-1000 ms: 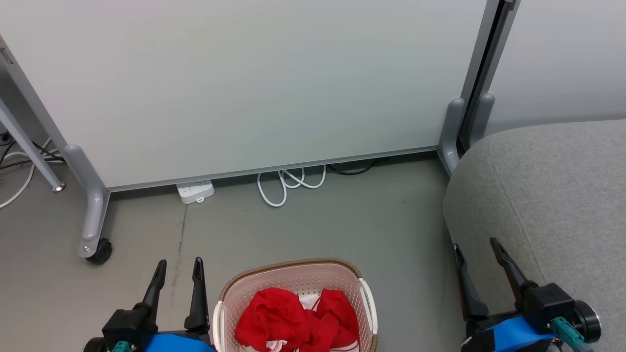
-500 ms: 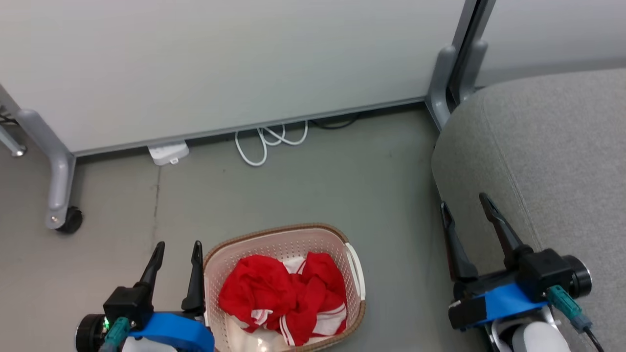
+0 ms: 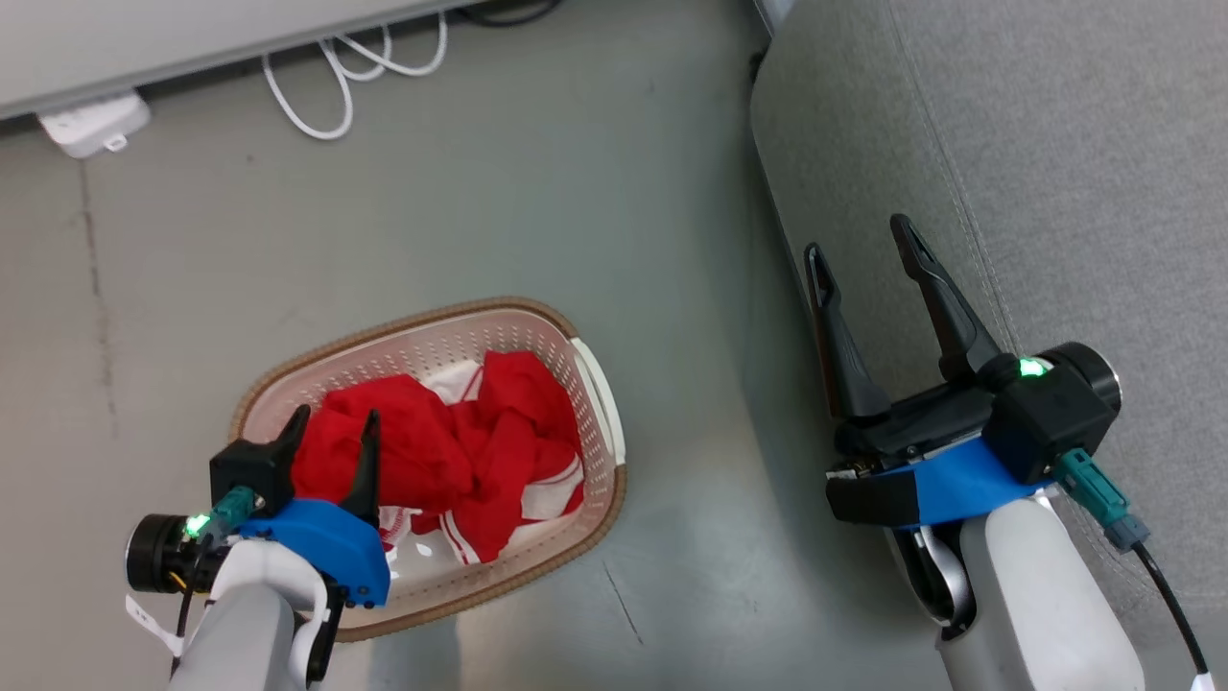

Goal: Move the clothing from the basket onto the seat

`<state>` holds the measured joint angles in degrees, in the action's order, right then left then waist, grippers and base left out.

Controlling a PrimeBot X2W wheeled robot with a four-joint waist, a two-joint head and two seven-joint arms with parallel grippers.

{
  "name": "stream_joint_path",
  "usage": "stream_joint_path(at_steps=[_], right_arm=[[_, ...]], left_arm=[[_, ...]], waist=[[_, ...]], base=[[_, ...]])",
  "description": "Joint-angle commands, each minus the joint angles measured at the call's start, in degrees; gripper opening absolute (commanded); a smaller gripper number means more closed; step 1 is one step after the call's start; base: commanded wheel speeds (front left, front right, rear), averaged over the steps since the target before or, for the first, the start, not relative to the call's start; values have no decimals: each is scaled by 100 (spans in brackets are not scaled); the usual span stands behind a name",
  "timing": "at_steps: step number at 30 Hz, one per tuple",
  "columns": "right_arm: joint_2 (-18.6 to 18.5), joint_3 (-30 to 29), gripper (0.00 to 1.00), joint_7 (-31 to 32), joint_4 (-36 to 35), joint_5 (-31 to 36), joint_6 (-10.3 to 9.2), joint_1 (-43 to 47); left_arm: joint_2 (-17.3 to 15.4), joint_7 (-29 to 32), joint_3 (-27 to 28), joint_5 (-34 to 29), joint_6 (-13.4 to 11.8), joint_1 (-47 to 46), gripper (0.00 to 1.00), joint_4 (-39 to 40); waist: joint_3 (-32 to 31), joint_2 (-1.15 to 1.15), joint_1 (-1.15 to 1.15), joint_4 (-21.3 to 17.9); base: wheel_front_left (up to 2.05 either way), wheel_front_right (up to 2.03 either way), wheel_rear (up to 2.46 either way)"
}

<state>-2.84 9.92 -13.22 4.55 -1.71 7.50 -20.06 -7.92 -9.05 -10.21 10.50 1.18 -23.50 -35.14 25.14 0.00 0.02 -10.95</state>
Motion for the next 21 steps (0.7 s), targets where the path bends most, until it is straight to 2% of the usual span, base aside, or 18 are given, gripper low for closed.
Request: stream_joint_path(at_steps=[1, 12, 18, 21], right_arm=[[-7, 62, 100, -62, 25, -75, -2, -179], [-8, 495, 100, -197, 194, -555, -2, -724], [-6, 618, 100, -202, 65, -817, -2, -860], [-7, 666, 100, -202, 3, -907, -2, -906]], left_arm=[[-64, 47, 5, -5, 4, -217, 100, -147], [-319, 512, 88, -45, -283, -1208, 100, -1312], [-486, 635, 137, 7, -342, -1495, 100, -1686], [-579, 697, 199, 43, -471, -1602, 100, -1831]], waist=[[618, 0, -2, -478], [1476, 0, -2, -1000], [1763, 0, -2, -1242], [1898, 0, -2, -1346]], base=[[0, 0, 0], [0, 0, 0], [0, 0, 0], [0, 0, 0]])
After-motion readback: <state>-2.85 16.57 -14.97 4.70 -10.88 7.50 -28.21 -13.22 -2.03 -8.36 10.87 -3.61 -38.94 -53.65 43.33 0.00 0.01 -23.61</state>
